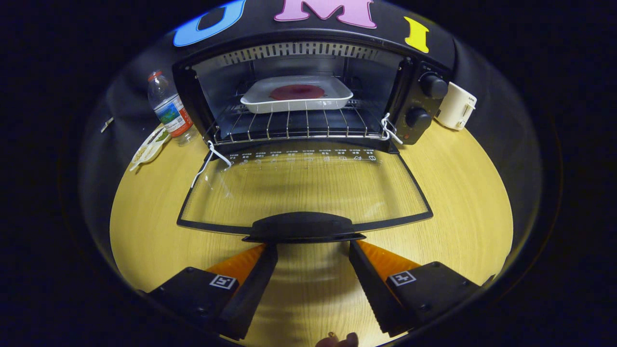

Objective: Open the toaster oven, put the food inside, and close the toaster oven door.

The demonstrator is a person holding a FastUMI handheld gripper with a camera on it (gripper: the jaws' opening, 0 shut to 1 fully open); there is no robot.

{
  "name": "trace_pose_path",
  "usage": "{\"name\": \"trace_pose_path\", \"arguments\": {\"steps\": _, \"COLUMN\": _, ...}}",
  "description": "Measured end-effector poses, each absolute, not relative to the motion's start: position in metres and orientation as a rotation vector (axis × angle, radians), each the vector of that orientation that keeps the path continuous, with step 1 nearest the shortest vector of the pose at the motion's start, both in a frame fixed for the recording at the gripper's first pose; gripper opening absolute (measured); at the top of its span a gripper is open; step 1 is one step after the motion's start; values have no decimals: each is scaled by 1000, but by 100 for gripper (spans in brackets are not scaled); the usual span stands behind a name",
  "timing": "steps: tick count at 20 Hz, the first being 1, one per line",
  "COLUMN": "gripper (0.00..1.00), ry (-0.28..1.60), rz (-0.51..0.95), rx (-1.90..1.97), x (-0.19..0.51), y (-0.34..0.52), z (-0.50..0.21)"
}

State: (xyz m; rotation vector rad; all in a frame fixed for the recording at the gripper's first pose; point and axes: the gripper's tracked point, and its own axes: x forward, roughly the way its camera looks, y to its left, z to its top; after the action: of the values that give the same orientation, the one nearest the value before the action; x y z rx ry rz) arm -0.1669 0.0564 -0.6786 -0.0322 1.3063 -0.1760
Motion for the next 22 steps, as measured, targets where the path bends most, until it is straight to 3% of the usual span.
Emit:
{"name": "trace_pose_path", "arguments": {"steps": 5, "gripper": 98, "ry": 1251, "rz": -148, "rx": -53, "x": -159, "y": 57, "z": -651}}
{"name": "trace_pose_path", "arguments": {"steps": 10, "gripper": 98, "ry": 983, "rz": -102, "rx": -71, "x": -108, "y": 63, "z": -596}}
{"name": "trace_pose_path", "arguments": {"steps": 15, "gripper": 99, "ry": 890, "rz": -141, "rx": -43, "x": -91, "y": 48, "z": -550}}
{"name": "trace_pose_path", "arguments": {"steps": 22, "gripper": 99, "ry": 512, "rz": -136, "rx": -224, "x": -43, "y": -28, "z": -345}}
